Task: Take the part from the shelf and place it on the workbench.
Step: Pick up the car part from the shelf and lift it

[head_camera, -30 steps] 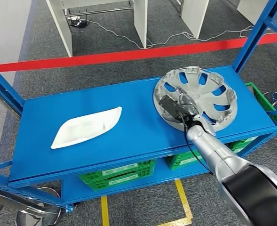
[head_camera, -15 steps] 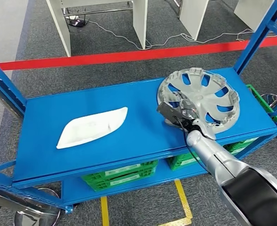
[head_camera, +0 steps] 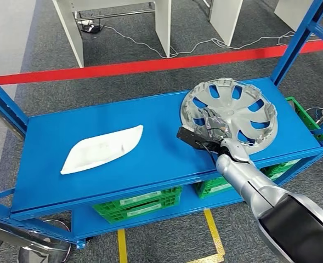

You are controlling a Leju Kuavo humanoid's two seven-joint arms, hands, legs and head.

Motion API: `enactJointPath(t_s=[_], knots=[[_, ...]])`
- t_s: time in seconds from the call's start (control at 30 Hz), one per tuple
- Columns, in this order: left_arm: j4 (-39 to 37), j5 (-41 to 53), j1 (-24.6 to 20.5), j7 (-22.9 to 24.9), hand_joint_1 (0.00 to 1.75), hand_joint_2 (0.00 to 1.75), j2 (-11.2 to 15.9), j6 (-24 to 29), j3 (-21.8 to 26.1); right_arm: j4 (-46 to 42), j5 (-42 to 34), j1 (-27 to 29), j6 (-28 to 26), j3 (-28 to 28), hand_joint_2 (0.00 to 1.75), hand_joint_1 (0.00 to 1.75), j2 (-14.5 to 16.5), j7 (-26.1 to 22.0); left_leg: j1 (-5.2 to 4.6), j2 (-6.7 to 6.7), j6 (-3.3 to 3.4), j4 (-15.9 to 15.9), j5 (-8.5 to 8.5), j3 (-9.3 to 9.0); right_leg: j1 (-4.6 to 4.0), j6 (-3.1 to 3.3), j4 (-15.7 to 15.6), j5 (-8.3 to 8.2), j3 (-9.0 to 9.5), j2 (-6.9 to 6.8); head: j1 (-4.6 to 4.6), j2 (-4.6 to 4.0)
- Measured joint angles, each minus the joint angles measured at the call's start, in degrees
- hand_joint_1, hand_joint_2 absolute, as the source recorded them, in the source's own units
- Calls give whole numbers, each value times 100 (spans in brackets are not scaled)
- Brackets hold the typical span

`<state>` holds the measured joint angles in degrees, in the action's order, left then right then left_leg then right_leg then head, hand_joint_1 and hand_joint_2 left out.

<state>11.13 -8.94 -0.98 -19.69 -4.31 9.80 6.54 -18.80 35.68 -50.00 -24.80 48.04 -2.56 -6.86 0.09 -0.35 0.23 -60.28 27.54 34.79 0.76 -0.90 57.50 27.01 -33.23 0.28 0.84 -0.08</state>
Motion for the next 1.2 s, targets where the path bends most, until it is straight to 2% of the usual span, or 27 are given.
enactJointPath(t_s=[0.03, 0.1, 0.13, 0.17, 0.2, 0.23, 0.3, 0.33, 0.37, 0.43, 0.47, 0.53, 0.63, 0.67, 0.7, 0.73, 0.8, 0.83, 0.87, 0.97, 1.03, 1.13, 1.17, 1.2], knots=[[0, 0, -2, -2, 0, 0, 1, 1, 7, -5, 2, -3, 10, 19, 175, 0, 0, 4, 8, 2, -31, -229, 146, 92, 15, 30, -15, -6, 15, -15, -9, 1], [0, 0, 4, -5, 0, 0, -2, 1, 12, -9, 4, -1, 15, 45, 175, 0, -1, 8, 31, 5, -79, -972, 513, 404, 15, 62, -17, -4, 21, -35, -24, 1], [0, 0, 12, -5, 0, 0, -2, 1, 13, -9, 4, 2, 16, 55, 175, 0, -1, 9, 43, 6, -94, -1309, 634, 548, 14, 64, -16, -3, 22, -38, -23, 0], [0, -1, 18, -5, 0, 0, -2, 1, 15, -9, 5, 2, 18, 62, 175, 0, -1, 9, 50, 6, -104, -1485, 655, 617, 14, 65, -15, -3, 26, -37, -23, 0], [0, -1, 21, -5, 0, 0, -1, 1, 16, -9, 5, 3, 19, 70, 175, 0, -1, 10, 55, 6, -107, -1429, 556, 581, 16, 64, -14, -2, 34, -34, -25, 0], [0, -2, 22, -5, 0, 0, 3, 1, 17, -9, 8, 3, 19, 78, 175, 0, -1, 13, 59, 7, -104, -1153, 367, 447, 18, 59, -12, 1, 46, -31, -25, 0], [-1, -2, 19, -5, 0, 0, 10, 1, 19, -9, 18, 3, 19, 91, 175, 0, -2, 18, 62, 8, -88, -366, -5, 79, 8, 30, 4, 16, 57, -23, -27, 1], [-1, -2, 14, -5, 0, 0, 12, 1, 20, -10, 23, 2, 19, 95, 175, 9, -2, 19, 58, 9, -71, -85, -81, -46, -3, 3, 18, 19, 42, -18, -26, 0], [-2, -2, 9, -5, 0, 0, 12, 1, 20, -10, 26, 2, 19, 98, 175, 48, -3, 20, 52, 7, -53, 63, -93, -103, -13, -27, 27, 17, 23, -14, -21, 0], [-2, -2, 5, -9, 0, 0, 10, 1, 20, -10, 28, 2, 61, 105, 175, 135, -4, 21, 42, 4, 5, 121, -64, -109, -16, -91, 21, 2, -6, -10, -12, -1], [-2, -2, 8, -15, 0, 0, 8, 1, 20, -9, 28, 2, 111, 111, 175, 170, -7, 24, 48, 4, 37, 136, -78, -108, -10, -119, 34, 24, -24, -11, -9, -1], [-2, -4, -1, -44, 0, 0, 8, 3, 22, -9, 14, -1, 271, 122, 175, 175, -13, 28, 65, 11, 113, 171, -107, -111, -4, -164, 294, 209, -166, -16, 3, 0], [-2, -8, -20, -93, 0, 0, 11, 20, 28, -9, -19, 1, 512, 133, 175, 175, -24, 28, 56, 13, 162, 176, -118, -95, -4, -197, 1397, 695, -690, -20, 12, 0], [-2, -8, -19, -104, 0, 0, 10, 30, 30, -9, -25, 2, 569, 136, 175, 175, -28, 28, 51, 12, 165, 176, -118, -97, -5, -200, 1645, 746, -812, -20, 11, 1], [-2, -9, -18, -115, 0, 0, 9, 43, 31, -9, -27, -3, 608, 140, 175, 175, -30, 28, 48, 12, 165, 175, -117, -102, -7, -194, 1649, 673, -820, -21, 12, 1], [-2, -11, -20, -132, 0, 0, 8, 57, 32, -9, -31, -21, 639, 143, 175, 175, -31, 28, 46, 11, 162, 175, -114, -113, -7, -180, 1421, 500, -714, -21, 12, 1], [-2, -20, -28, -178, 0, 0, 7, 84, 37, -9, -36, -81, 693, 146, 175, 175, -33, 27, 35, 9, 142, 171, -102, -132, -16, -139, 631, 111, -322, -21, 10, 1], [-2, -30, -33, -204, 0, 0, 5, 99, 40, -9, -38, -111, 720, 149, 175, 175, -34, 19, 26, 7, 121, 163, -98, -128, -23, -117, 299, 12, -150, -22, 9, 1], [-2, -39, -36, -229, 0, 0, 4, 114, 45, -9, -39, -133, 746, 152, 175, 175, -34, 8, 19, 6, 95, 157, -102, -118, -33, -99, 109, -19, -49, -20, 4, 1], [-2, -56, -39, -281, 0, 0, 4, 149, 56, -11, -38, -158, 802, 167, 175, 175, -34, -23, 26, 2, 14, 143, -106, -97, -39, -38, 9, -10, 5, -22, 3, 1], [-2, -58, -44, -293, 0, 0, 10, 163, 59, -15, -38, -175, 831, 175, 175, 175, -33, -31, 34, 3, -42, -75, 66, -15, -13, 26, -25, -33, 26, -41, -18, 0], [-2, -60, -42, -298, 0, 0, 14, 177, 61, -15, -38, -179, 915, 182, 175, 175, -33, -49, 59, 7, -117, -1098, 572, 419, -4, 69, -37, -40, 30, -61, -44, 0], [-2, -61, -38, -298, 0, 0, 15, 180, 61, -15, -39, -176, 951, 184, 175, 175, -33, -58, 65, 8, -130, -1358, 642, 527, -5, 70, -36, -39, 29, -62, -41, 0], [-2, -62, -37, -298, 0, 0, 19, 183, 62, -14, -43, -175, 988, 185, 175, 175, -33, -69, 68, 8, -136, -1408, 595, 542, -4, 70, -33, -39, 31, -59, -43, 1]])
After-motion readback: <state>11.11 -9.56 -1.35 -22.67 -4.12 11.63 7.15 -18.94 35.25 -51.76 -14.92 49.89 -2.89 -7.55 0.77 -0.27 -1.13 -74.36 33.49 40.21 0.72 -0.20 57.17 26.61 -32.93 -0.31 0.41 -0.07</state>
